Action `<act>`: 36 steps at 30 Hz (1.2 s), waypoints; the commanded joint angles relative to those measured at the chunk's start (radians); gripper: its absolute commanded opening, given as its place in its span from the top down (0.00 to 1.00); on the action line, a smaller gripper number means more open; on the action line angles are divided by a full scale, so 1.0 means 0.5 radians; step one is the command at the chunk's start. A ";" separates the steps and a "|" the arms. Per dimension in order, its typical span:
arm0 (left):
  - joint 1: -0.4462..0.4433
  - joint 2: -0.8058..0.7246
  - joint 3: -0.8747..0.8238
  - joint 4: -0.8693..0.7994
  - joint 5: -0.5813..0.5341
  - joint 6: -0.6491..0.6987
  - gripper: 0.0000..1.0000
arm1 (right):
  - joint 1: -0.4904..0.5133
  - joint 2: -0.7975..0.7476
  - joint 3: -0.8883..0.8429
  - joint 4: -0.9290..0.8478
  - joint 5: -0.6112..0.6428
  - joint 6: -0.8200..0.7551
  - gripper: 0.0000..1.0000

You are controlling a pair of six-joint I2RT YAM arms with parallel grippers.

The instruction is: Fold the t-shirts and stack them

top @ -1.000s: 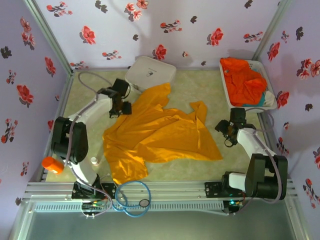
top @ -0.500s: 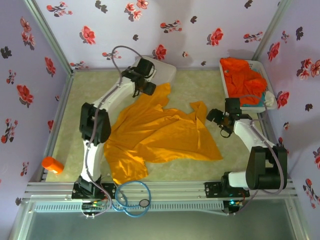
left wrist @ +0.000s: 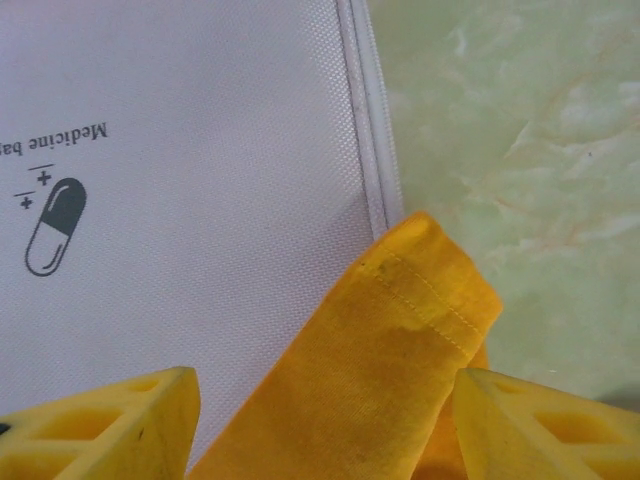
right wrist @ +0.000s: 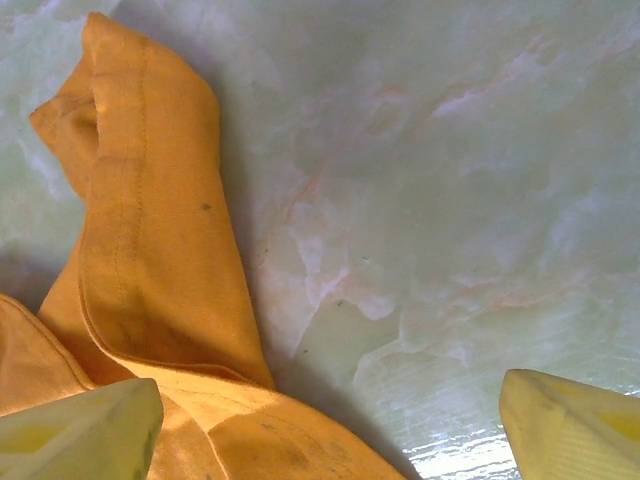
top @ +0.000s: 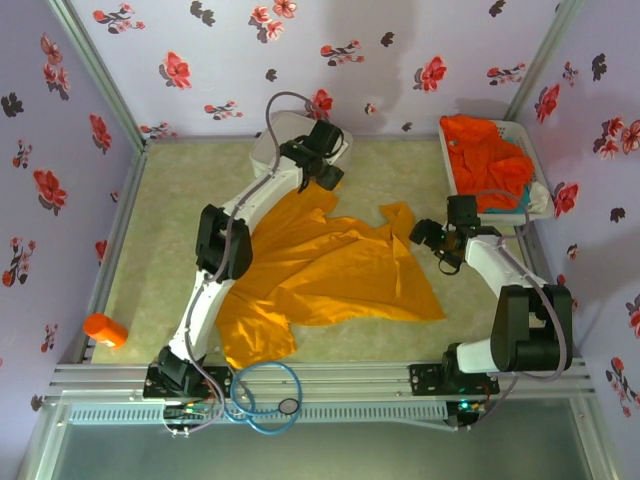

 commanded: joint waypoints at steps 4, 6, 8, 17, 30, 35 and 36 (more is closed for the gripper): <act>0.007 0.133 0.083 0.063 0.027 -0.088 0.39 | 0.039 -0.026 0.077 -0.087 0.074 -0.056 0.14; 0.010 0.161 0.094 0.064 0.024 -0.092 0.43 | 0.083 -0.020 0.135 -0.137 0.169 -0.092 0.15; 0.013 0.176 0.097 0.064 -0.003 -0.101 0.51 | 0.120 0.008 0.196 -0.161 0.223 -0.116 0.17; 0.028 0.129 0.117 0.059 -0.034 -0.171 0.99 | 0.366 0.400 0.597 -0.090 0.343 -0.240 0.37; 0.123 -0.132 0.050 -0.006 -0.041 -0.183 1.00 | 0.484 1.055 1.128 -0.135 0.447 -0.374 0.52; 0.180 -0.281 -0.101 0.056 -0.044 -0.184 1.00 | 0.527 1.209 1.257 -0.122 0.450 -0.400 0.55; 0.185 -0.303 -0.121 0.058 -0.045 -0.184 1.00 | 0.534 1.244 1.298 -0.143 0.450 -0.407 0.55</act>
